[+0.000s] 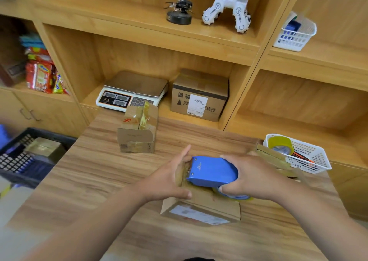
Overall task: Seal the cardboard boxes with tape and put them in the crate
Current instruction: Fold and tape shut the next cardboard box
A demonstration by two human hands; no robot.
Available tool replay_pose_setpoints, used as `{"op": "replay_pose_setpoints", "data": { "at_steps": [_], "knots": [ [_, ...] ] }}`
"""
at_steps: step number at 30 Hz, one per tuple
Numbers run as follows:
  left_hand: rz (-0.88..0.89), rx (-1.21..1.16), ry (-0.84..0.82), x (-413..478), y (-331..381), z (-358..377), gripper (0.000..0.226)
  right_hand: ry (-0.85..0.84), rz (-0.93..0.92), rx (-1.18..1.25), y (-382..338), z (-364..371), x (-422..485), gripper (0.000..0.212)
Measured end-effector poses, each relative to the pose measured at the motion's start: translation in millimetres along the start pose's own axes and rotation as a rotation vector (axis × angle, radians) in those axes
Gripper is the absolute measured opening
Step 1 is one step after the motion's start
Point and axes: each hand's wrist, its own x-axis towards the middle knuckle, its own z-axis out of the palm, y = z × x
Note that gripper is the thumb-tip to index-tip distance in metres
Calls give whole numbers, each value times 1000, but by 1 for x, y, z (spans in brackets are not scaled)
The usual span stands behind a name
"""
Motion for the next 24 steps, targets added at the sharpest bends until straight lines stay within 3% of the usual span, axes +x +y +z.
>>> {"op": "replay_pose_setpoints", "data": {
  "at_steps": [5,10,16,24],
  "knots": [
    [-57,-11,23,-4,-16,-11,125,-2,-29,-15,-15,2,13,65],
    [-92,76,27,-5,-22,-26,125,-56,-38,-41,-26,12,27,95],
    [-89,45,-4,-2,-25,-28,120,-62,-104,-67,-24,9,25,81],
    [-83,69,-17,-3,-22,-28,115,-19,-201,-100,-19,7,23,83]
  ]
}}
